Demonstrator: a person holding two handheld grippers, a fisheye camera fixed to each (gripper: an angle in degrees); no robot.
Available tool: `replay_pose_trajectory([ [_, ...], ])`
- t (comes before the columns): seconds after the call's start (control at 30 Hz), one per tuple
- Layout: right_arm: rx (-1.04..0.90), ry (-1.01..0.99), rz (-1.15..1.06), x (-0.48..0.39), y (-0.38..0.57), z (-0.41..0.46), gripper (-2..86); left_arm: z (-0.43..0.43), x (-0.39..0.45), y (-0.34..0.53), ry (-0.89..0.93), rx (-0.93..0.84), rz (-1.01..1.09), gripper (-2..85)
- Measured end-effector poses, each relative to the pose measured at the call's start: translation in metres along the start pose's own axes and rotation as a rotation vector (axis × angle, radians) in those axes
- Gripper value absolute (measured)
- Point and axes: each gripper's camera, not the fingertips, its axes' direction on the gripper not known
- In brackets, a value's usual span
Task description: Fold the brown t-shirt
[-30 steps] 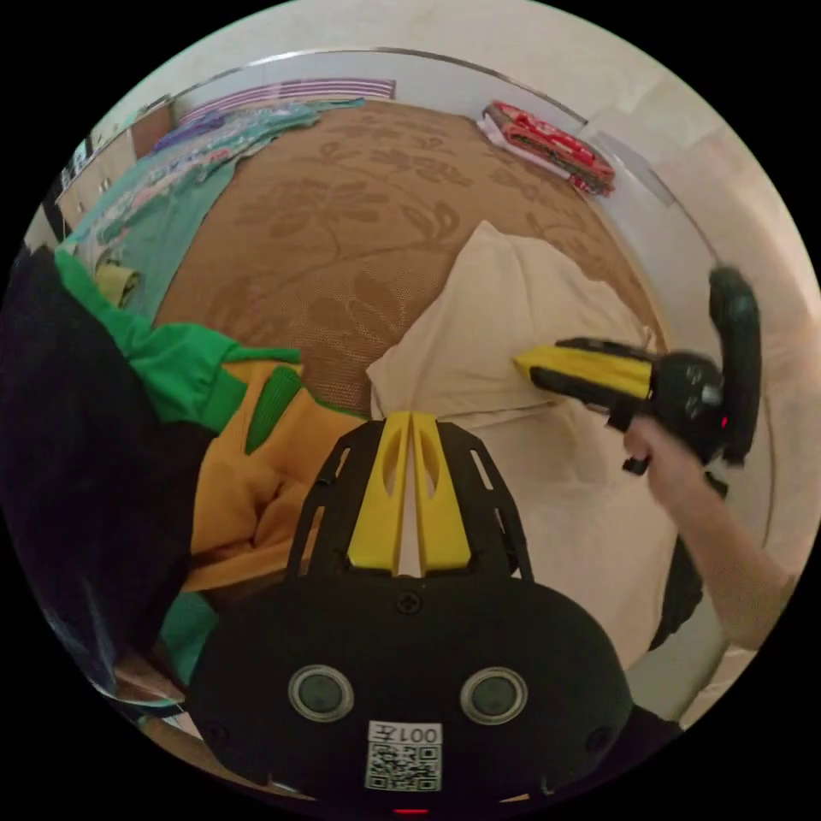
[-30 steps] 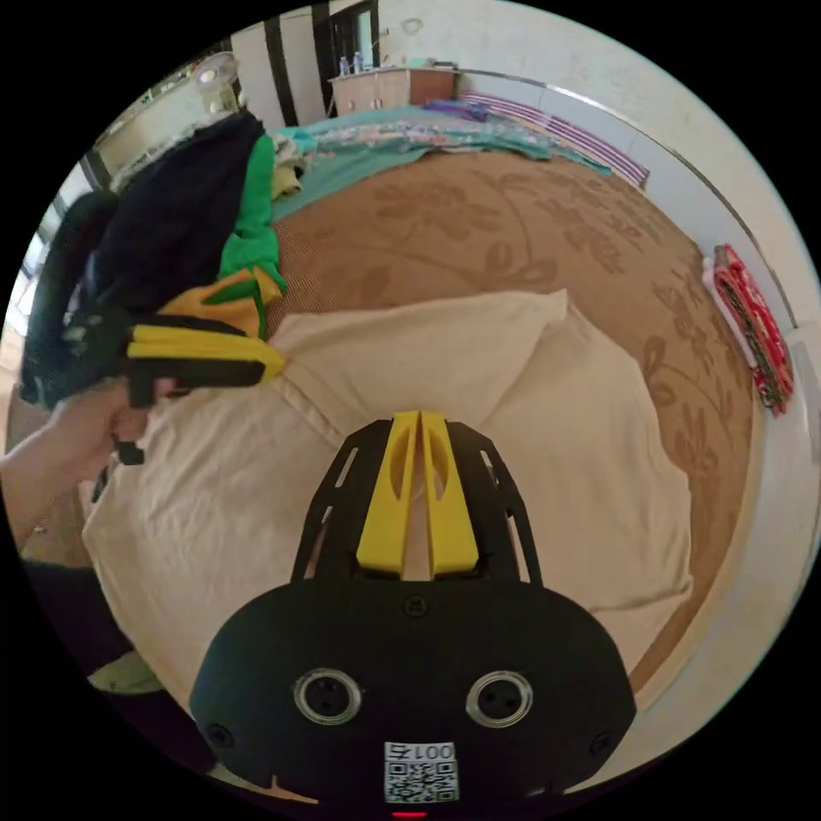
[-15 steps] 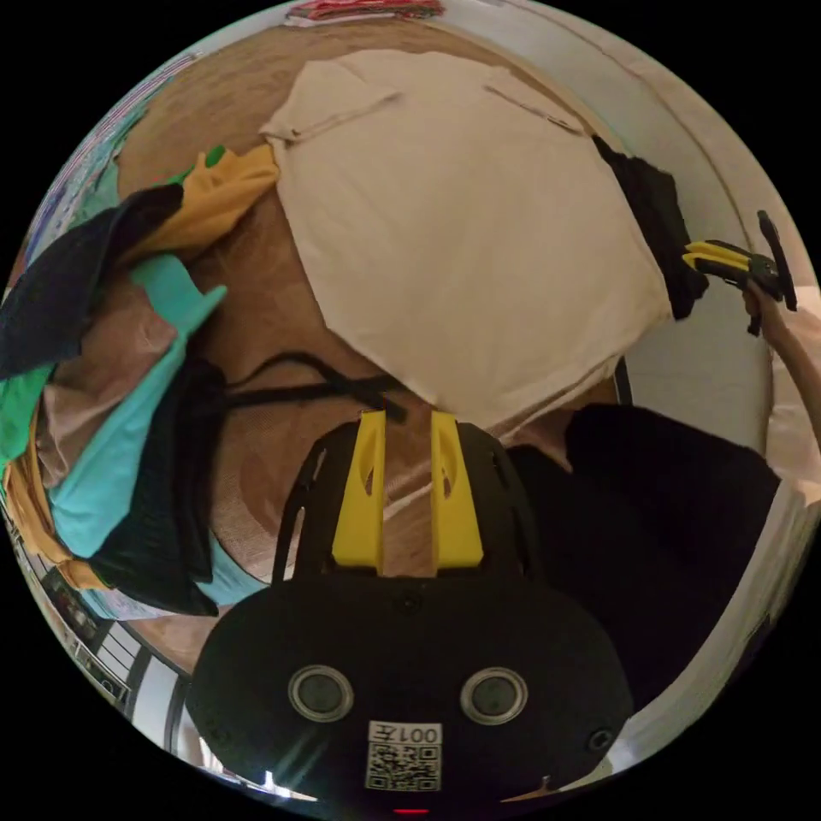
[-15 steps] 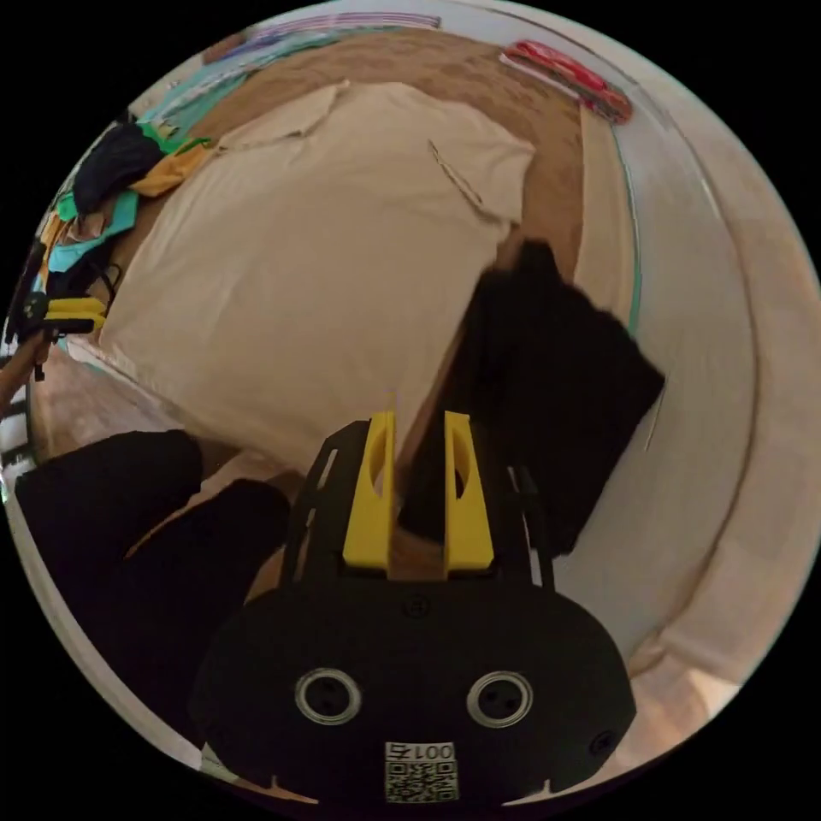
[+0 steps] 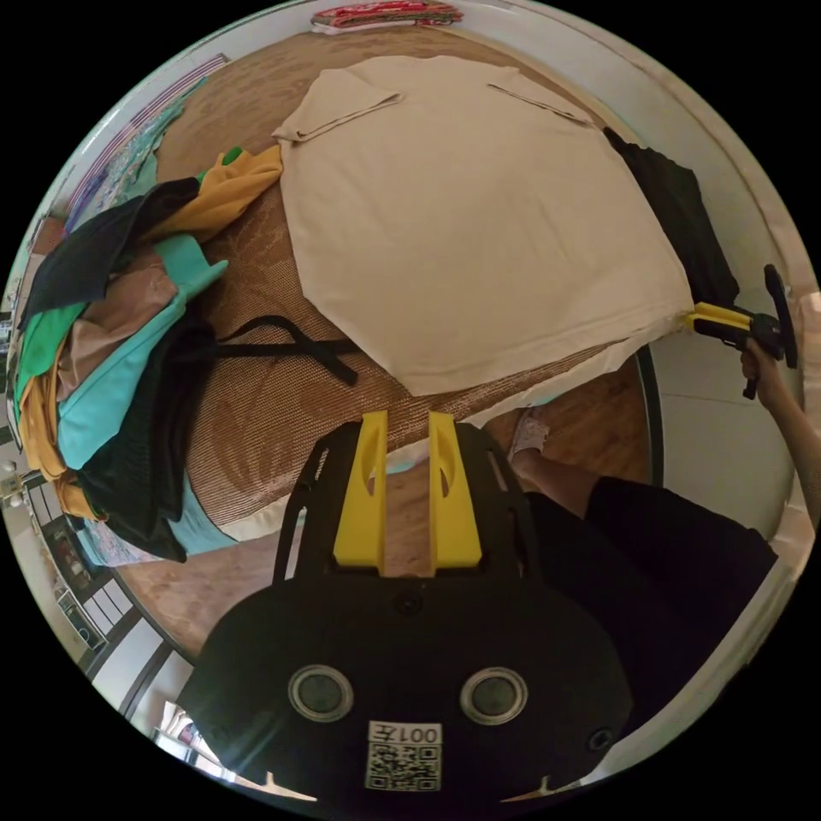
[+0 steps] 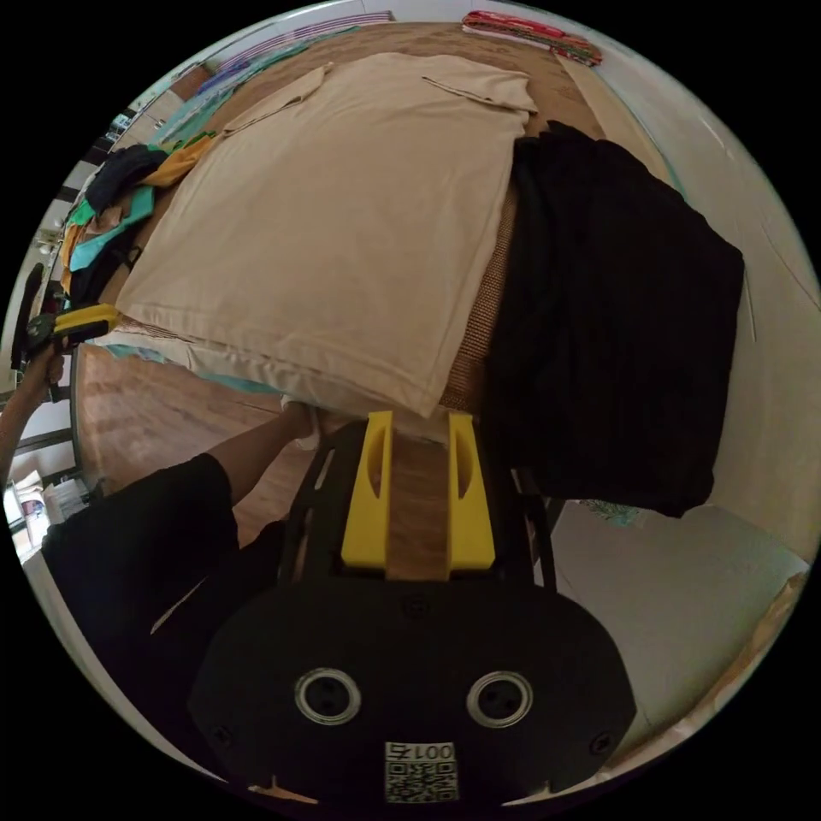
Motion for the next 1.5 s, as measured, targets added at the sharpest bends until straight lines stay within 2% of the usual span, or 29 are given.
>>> replay_pose_trajectory([
  [0.1, 0.001, 0.002, 0.007, 0.014, 0.026, 0.008, 8.1, 0.003, 0.017, 0.009, -0.019, -0.002, -0.015, 2.6],
  [0.2, 0.038, -0.069, 0.007, 0.033, 0.056, 0.006, 7.7, 0.007, 0.033, 0.020, 0.054, -0.014, -0.019, 0.3],
  [0.4, 0.046, -0.166, 0.039, 0.077, 0.098, 0.022, 10.4, 0.010, 0.052, 0.045, 0.055, 0.028, -0.090, 2.5],
  [0.6, 0.053, -0.212, 0.060, 0.110, 0.140, 0.032, 9.6, 0.012, 0.076, 0.054, 0.076, 0.070, -0.052, 3.4],
  [0.83, 0.061, -0.209, 0.148, 0.149, 0.176, 0.040, 4.1, 0.014, 0.115, 0.052, -0.072, 0.055, 0.009, 2.7],
  [0.9, 0.095, -0.248, 0.193, 0.164, 0.187, 0.035, 3.2, 0.000, 0.125, 0.053, -0.110, 0.139, 0.008, -0.1],
  [1.13, 0.211, -0.443, 0.312, 0.227, 0.213, 0.013, 1.0, -0.024, 0.133, 0.032, -0.111, 0.228, 0.052, -0.9],
  [1.23, 0.253, -0.463, 0.337, 0.248, 0.213, 0.012, -0.1, -0.024, 0.132, 0.010, -0.070, 0.260, 0.092, -0.9],
  [1.37, 0.253, -0.429, 0.331, 0.264, 0.212, 0.015, -0.3, -0.023, 0.128, -0.003, -0.138, 0.218, 0.062, -0.4],
  [1.5, 0.238, -0.415, 0.333, 0.277, 0.216, 0.021, 0.1, -0.019, 0.141, 0.006, -0.064, 0.161, 0.131, 3.9],
])
